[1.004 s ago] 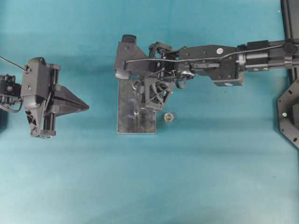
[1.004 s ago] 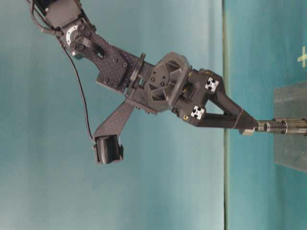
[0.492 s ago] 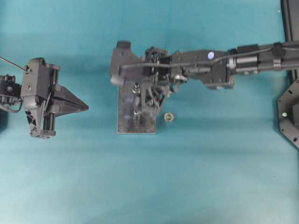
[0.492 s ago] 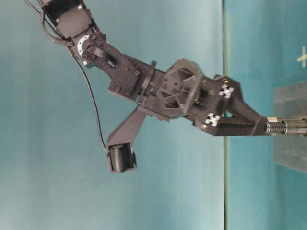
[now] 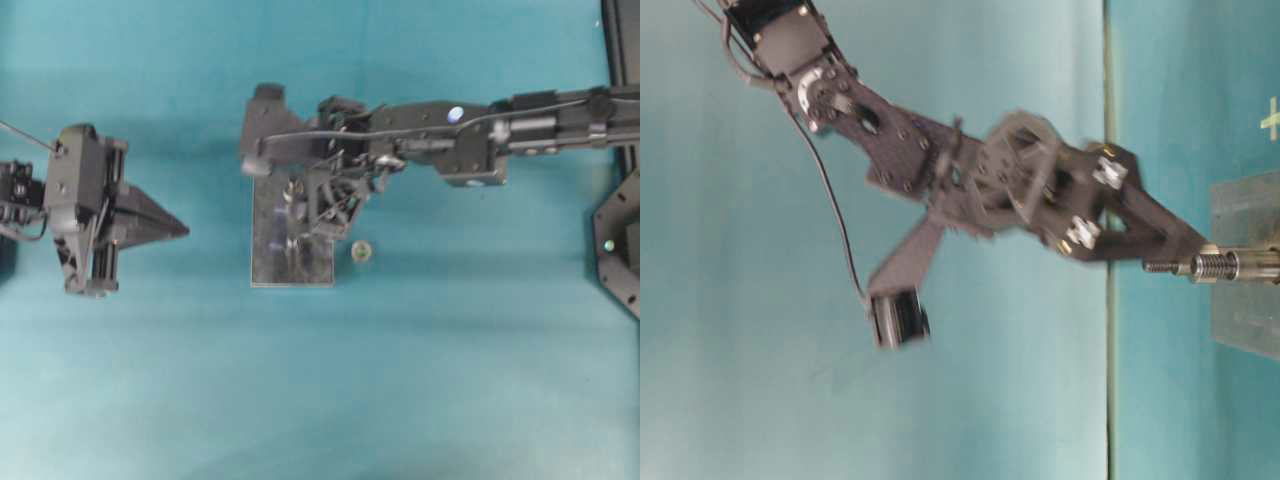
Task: Insert the washer onto the shaft.
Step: 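Move the right gripper to the lower washer and grasp it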
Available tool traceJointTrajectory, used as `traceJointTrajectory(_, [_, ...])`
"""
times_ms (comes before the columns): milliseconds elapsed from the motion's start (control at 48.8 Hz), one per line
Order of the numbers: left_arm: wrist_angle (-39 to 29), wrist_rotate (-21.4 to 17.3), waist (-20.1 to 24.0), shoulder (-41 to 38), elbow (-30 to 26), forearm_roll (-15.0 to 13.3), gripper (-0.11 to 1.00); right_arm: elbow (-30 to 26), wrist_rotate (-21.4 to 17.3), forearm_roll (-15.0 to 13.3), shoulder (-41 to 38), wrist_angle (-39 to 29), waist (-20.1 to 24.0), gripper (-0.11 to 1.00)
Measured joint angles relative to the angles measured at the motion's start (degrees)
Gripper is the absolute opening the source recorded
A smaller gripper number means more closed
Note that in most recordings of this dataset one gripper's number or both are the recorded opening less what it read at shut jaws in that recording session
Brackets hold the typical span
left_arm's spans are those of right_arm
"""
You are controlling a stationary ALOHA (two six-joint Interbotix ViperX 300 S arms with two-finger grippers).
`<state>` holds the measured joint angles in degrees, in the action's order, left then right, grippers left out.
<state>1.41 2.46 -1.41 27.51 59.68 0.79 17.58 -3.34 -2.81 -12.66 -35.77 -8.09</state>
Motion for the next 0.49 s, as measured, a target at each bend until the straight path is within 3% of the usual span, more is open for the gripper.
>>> traceJointTrajectory(184, [0.0, -0.1, 0.0, 0.1, 0.0, 0.0, 0.0, 5.4, -0.5, 0.3, 3.2, 0.3, 1.5, 0.77])
traceJointTrajectory(492, [0.0, -0.1, 0.0, 0.0, -0.1, 0.0, 0.0, 14.2, -3.8, 1.4, 6.9, 7.1, 8.4, 0.77])
